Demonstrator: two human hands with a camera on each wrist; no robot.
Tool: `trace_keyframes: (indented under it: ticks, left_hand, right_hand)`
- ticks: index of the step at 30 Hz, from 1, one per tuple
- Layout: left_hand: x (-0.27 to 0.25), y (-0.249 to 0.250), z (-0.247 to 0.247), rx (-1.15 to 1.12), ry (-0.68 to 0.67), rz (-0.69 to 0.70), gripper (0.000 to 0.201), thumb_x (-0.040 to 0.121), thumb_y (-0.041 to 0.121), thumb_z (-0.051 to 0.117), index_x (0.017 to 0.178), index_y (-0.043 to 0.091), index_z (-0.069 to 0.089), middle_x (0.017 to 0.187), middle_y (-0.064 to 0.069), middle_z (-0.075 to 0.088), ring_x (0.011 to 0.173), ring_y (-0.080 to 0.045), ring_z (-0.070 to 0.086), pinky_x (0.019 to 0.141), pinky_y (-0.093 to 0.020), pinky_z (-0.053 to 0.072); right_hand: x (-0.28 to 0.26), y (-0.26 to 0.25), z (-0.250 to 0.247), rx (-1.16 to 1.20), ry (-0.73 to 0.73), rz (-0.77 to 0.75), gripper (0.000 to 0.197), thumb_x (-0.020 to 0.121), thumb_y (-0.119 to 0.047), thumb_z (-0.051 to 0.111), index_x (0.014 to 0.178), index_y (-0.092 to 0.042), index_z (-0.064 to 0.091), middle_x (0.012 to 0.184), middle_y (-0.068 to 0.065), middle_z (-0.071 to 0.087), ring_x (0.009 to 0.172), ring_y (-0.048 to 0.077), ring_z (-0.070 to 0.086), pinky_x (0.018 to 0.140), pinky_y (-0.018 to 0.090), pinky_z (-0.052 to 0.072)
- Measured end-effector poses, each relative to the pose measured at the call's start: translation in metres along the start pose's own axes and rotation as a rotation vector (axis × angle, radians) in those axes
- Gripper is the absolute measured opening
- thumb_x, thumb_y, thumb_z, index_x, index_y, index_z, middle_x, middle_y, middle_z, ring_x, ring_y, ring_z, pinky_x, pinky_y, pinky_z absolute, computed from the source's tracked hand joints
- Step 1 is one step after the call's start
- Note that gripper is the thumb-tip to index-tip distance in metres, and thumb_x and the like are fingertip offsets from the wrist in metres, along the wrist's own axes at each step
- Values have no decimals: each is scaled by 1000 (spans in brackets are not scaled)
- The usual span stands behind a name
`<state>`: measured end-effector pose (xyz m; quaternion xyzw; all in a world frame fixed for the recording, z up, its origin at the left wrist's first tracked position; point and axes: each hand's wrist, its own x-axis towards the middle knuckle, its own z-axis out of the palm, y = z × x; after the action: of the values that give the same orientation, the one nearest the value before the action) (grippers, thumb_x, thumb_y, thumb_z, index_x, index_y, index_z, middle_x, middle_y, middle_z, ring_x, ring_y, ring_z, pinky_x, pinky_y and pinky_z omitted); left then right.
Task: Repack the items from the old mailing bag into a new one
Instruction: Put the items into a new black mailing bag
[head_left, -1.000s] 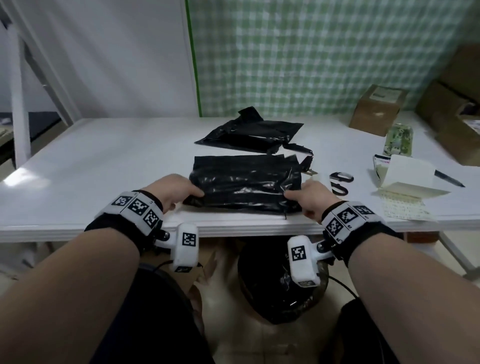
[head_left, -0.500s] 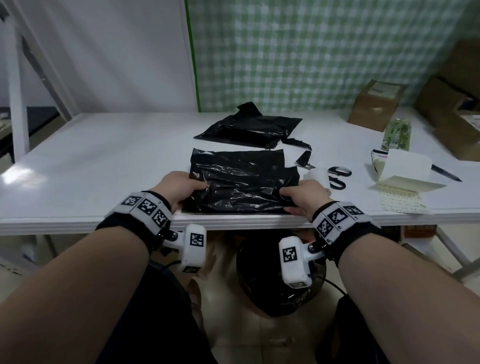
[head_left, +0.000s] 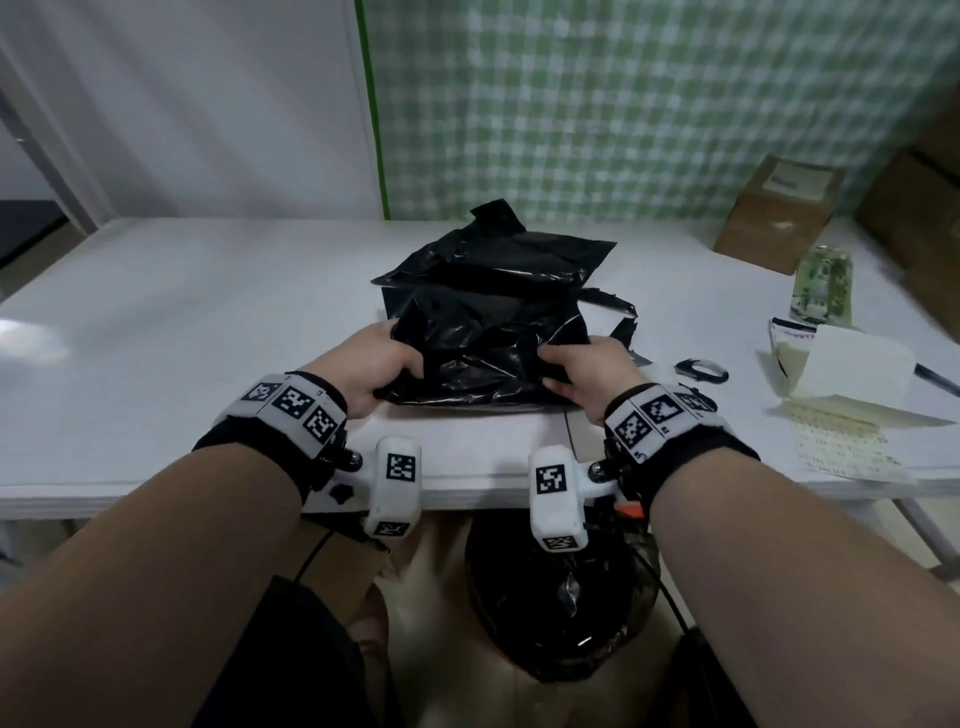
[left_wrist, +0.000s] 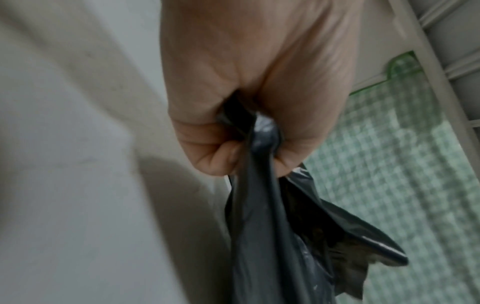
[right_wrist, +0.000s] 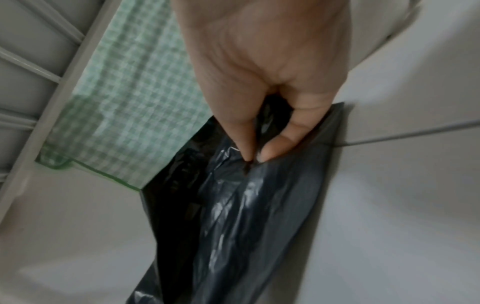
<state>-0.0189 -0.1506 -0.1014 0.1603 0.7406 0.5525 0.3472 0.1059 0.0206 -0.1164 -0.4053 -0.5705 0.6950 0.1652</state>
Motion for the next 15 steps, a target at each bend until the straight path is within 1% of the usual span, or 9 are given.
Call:
trace_keyframes:
  ticks: [3, 6, 7, 8, 9, 10, 12, 13, 15]
  left_hand:
    - [16, 12, -7, -4, 33, 88, 36, 76, -19, 43, 83, 15, 55, 86, -8, 58, 88, -26, 56, 74, -32, 48]
    - [32, 22, -9, 80, 89, 148, 37, 78, -17, 49, 81, 19, 56, 84, -5, 61, 84, -24, 59, 71, -32, 51]
    - [37, 22, -8, 125, 102, 154, 37, 78, -16, 52, 81, 20, 56, 85, -5, 61, 85, -25, 60, 74, -33, 51]
    - [41, 22, -8, 171, 112, 152, 36, 77, -16, 54, 82, 20, 57, 88, -6, 62, 89, -26, 60, 79, -35, 52]
    - [45, 20, -8, 209, 120, 145, 35, 77, -15, 56, 84, 19, 58, 92, -8, 63, 93, -28, 61, 86, -37, 52]
    - [48, 17, -9, 233, 123, 131, 33, 77, -14, 57, 89, 17, 60, 98, -11, 64, 98, -29, 61, 91, -39, 51]
    - [51, 12, -9, 239, 118, 97, 34, 79, -12, 58, 104, 11, 61, 109, -16, 65, 105, -31, 61, 95, -40, 49]
    - [52, 10, -10, 233, 110, 90, 35, 80, -10, 59, 109, 9, 60, 112, -16, 65, 106, -31, 61, 95, -39, 50]
    - [50, 9, -9, 193, 123, 109, 32, 81, -2, 63, 111, 9, 61, 109, -13, 66, 103, -28, 63, 92, -35, 50]
  right_hand:
    - [17, -13, 7, 22, 8, -96, 13, 84, -1, 65, 79, -11, 59, 95, 10, 64, 82, 19, 64, 67, 23, 55]
    - [32, -21, 13, -39, 32, -169, 13, 82, -5, 66, 79, -16, 60, 98, 10, 65, 95, 25, 66, 87, 34, 55]
    - [35, -22, 14, -69, 44, -169, 10, 81, -7, 67, 82, -15, 61, 98, 11, 65, 99, 29, 66, 91, 40, 54]
    - [40, -21, 14, -88, 53, -170, 10, 81, -7, 67, 90, -11, 63, 98, 12, 64, 101, 31, 65, 93, 43, 53]
    - [41, -20, 14, -95, 56, -155, 17, 83, -7, 66, 100, -6, 64, 100, 14, 64, 102, 31, 65, 94, 45, 52]
    - [43, -17, 13, -94, 61, -155, 20, 84, -6, 65, 103, -4, 63, 101, 16, 63, 103, 32, 65, 94, 46, 52]
    - [44, -14, 12, -114, 43, -146, 8, 82, -7, 67, 87, -12, 63, 103, 16, 65, 107, 34, 64, 95, 47, 51]
    - [42, -15, 12, -120, 34, -135, 11, 81, -9, 69, 78, -18, 62, 106, 17, 67, 107, 34, 64, 95, 47, 51]
    - [40, -16, 8, -78, 23, -138, 11, 80, -15, 69, 75, -21, 62, 107, 14, 68, 100, 27, 66, 94, 43, 52]
